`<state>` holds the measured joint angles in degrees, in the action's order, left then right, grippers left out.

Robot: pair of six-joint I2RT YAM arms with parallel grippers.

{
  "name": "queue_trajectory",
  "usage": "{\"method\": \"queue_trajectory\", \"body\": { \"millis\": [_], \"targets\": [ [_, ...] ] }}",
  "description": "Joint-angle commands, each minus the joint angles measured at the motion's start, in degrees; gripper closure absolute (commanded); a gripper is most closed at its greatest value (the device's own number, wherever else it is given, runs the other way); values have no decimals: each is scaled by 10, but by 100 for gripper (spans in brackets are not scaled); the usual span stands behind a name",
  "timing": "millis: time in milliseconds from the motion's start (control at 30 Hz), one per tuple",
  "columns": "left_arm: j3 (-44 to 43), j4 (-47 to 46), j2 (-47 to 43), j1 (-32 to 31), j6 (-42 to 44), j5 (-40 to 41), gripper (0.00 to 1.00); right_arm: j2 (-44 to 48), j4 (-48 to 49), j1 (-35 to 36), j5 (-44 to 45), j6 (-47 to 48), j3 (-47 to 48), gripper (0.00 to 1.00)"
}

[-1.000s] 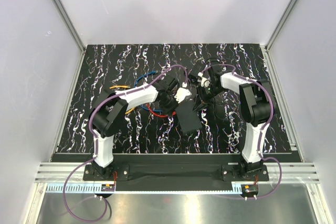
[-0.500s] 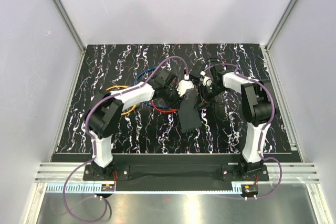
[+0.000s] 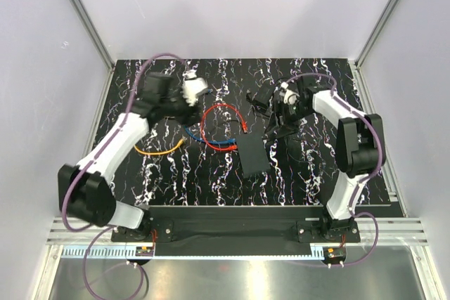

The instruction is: Insert the plug into the switch port

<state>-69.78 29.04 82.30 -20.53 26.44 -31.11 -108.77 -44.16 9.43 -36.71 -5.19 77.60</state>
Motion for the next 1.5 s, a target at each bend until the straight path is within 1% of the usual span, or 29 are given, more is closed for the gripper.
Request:
{"method": "queue_trajectory", "body": {
  "millis": [0,33,133,167,267,367,500,733,767,800,833,867,933,967,1100,1167,1200,1300,1333,1467],
  "targets": [
    [63,69,-36,65,63,-22,47,58,-18,4,-24,14,40,28],
    [83,78,-39,95,77,-15,47,65,-19,4,-25,14,43,24],
    [106,102,-26,144,146,-6,47,70,-23,4,-42,16,65,19],
    [118,104,-12,154,176,-6,47,69,-27,4,-48,14,71,19],
    [128,117,22,166,228,-3,47,65,-29,3,-75,10,98,22],
    [130,96,47,165,236,9,46,59,-27,4,-83,7,105,25],
    [115,69,110,165,238,38,48,57,-24,3,-99,6,107,30],
    [68,61,177,153,229,67,51,48,-22,4,-103,3,119,32],
    [65,58,181,150,224,74,53,46,-24,3,-103,2,124,32],
    [59,65,190,146,229,81,57,43,-27,4,-103,1,126,33],
    [56,67,194,145,229,85,57,40,-27,4,-103,1,128,34],
    [56,67,199,144,229,91,63,40,-28,4,-104,1,132,34],
    [55,70,204,141,227,103,71,37,-27,2,-104,0,135,36],
    [54,70,204,141,226,103,80,37,-27,3,-103,-1,135,36],
    [50,87,189,142,223,88,100,32,-28,4,-105,-4,142,39],
    [54,109,167,143,232,75,100,32,-29,4,-108,-5,148,40],
    [61,121,131,144,241,62,100,33,-27,3,-110,-7,148,41],
    [70,174,81,145,247,5,100,33,-16,4,-119,-17,147,42],
    [71,209,56,145,250,-29,100,32,-13,5,-122,-19,144,42],
    [88,255,4,143,239,-76,100,26,11,6,-132,-35,135,43]
  ]
}}
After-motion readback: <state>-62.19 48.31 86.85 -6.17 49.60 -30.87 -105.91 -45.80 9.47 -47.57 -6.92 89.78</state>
